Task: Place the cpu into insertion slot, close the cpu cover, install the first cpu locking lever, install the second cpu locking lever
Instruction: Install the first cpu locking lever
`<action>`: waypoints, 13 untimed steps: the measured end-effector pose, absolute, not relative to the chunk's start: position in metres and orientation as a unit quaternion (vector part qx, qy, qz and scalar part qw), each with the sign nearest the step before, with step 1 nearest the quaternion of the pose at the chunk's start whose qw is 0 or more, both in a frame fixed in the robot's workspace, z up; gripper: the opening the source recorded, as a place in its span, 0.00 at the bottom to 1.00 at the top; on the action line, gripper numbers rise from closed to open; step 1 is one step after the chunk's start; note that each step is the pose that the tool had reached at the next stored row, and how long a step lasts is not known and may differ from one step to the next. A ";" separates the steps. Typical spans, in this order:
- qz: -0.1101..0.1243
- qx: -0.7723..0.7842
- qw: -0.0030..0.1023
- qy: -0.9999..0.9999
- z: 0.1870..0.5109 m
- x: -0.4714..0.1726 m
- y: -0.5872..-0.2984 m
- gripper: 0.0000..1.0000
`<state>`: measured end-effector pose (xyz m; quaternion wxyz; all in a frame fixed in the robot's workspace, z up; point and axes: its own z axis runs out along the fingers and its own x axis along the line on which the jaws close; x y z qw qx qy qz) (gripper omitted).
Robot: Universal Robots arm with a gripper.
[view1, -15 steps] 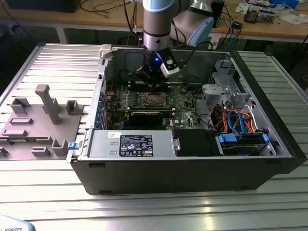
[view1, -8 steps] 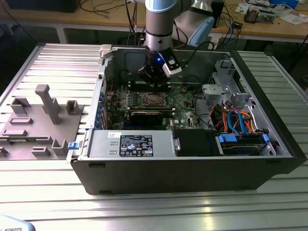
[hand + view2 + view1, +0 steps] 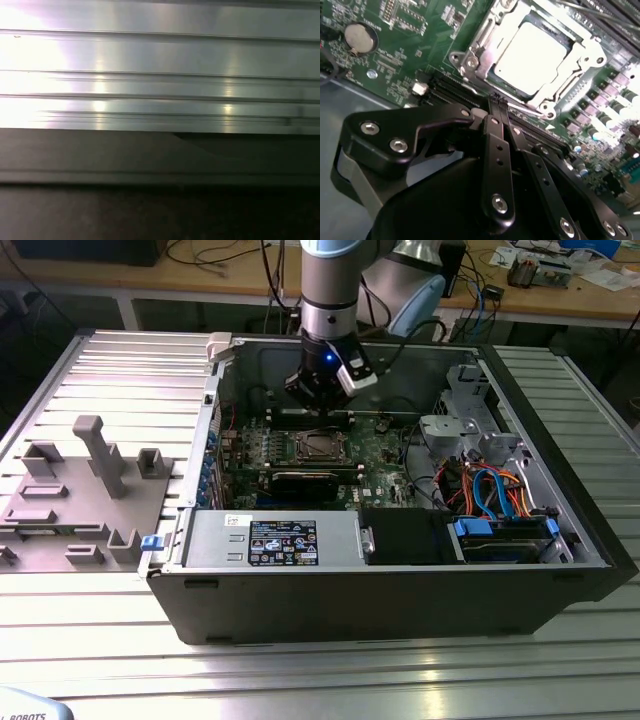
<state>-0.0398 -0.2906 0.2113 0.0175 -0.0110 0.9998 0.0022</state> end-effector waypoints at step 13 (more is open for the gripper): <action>0.002 -0.015 0.015 1.000 0.204 -0.040 -0.290 0.11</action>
